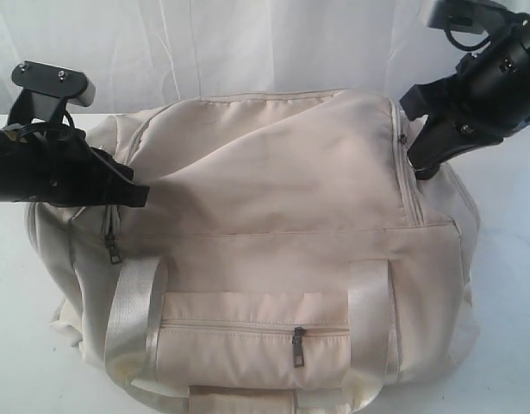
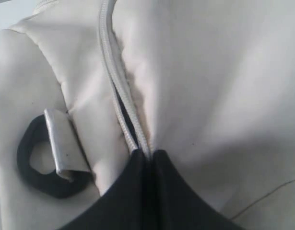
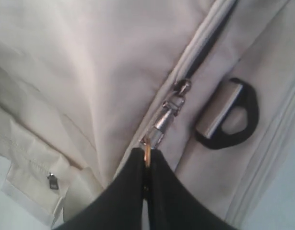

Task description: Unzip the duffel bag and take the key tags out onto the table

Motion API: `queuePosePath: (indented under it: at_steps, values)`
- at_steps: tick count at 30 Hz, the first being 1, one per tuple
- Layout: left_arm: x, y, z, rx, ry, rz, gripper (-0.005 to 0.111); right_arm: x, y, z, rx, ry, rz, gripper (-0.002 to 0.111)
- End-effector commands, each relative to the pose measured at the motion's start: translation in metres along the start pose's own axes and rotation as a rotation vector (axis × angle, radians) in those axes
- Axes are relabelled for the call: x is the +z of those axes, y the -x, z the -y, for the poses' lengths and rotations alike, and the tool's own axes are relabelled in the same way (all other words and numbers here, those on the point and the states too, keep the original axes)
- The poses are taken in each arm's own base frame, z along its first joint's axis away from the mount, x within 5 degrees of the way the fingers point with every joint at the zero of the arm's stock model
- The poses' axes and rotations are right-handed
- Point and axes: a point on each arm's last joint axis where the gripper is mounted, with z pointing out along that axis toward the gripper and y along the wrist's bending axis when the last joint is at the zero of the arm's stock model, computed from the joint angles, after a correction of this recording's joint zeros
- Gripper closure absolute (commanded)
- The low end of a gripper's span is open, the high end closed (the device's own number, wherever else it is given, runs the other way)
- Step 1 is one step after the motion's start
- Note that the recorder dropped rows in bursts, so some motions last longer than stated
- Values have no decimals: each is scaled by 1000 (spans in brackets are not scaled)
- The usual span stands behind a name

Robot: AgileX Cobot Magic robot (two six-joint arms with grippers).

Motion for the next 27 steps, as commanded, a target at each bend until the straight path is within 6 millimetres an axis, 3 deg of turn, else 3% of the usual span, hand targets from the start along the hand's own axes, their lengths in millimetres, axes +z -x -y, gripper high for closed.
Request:
queuePosePath:
  at_steps: [1, 13, 18, 22, 27]
  values:
    - [0, -4, 0, -7, -5, -17, 107, -5, -18, -16, -31, 24, -11, 108]
    - [0, -4, 0, -7, -5, -17, 107, -12, -79, -31, -24, 34, -45, 108]
    - [0, -4, 0, -14, -7, -20, 107, -6, -101, -32, -17, 41, -80, 108]
    - [0, -4, 0, -14, -7, -20, 107, 0, -111, -31, -5, 44, -109, 108]
    - [0, -4, 0, -14, -7, -20, 107, 1, -107, -29, -51, 25, -63, 108]
